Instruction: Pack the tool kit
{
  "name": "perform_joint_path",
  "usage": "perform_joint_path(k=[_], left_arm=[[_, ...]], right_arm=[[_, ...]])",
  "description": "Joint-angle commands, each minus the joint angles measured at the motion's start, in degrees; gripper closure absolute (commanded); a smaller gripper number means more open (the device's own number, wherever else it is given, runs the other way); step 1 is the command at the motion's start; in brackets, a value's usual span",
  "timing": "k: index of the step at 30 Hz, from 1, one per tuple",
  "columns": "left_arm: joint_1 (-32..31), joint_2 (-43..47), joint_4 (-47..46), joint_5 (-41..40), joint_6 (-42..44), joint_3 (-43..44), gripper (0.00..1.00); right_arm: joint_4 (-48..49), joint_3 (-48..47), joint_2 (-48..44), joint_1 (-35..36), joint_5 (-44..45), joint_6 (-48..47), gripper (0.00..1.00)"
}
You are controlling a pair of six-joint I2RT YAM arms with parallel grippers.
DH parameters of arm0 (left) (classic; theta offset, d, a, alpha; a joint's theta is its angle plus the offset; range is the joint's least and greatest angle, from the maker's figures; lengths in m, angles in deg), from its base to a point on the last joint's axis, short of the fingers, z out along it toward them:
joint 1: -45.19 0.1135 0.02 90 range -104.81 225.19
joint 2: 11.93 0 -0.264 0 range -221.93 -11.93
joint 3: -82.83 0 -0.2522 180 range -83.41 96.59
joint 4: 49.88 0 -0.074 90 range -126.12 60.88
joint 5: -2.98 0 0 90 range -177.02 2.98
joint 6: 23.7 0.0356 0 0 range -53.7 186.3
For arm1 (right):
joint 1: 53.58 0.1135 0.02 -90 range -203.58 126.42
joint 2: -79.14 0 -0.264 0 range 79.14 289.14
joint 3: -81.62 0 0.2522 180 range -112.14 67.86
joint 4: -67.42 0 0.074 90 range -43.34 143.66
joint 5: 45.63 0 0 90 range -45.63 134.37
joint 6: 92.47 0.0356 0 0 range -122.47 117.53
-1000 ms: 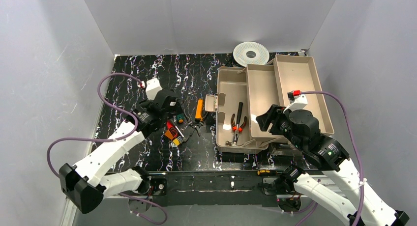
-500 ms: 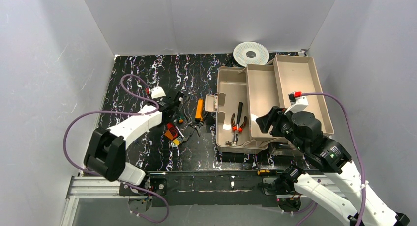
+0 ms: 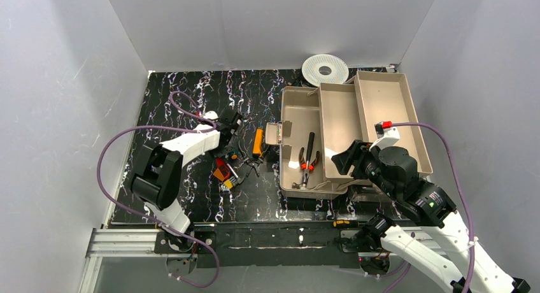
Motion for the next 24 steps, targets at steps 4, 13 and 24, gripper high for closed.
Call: perform_joint_path(k=[4,13,24], left_arm=[[0.56,3.35,2.98,-0.31,-2.08,1.05,0.88],[0.31,19.36,1.69,6.12,0.27,-0.91,1.0],[-0.84,29.73,-19.1,43.15,5.09,-0.34,1.0]], right_arm=[[0.83,-0.15,-0.99,-0.12,0.67,0.09,0.32],[1.77,-0.49,0.25,-0.14,0.75,-0.38,0.32],[7.54,-1.33,3.88,-0.17,-10.47,-4.11,0.33]])
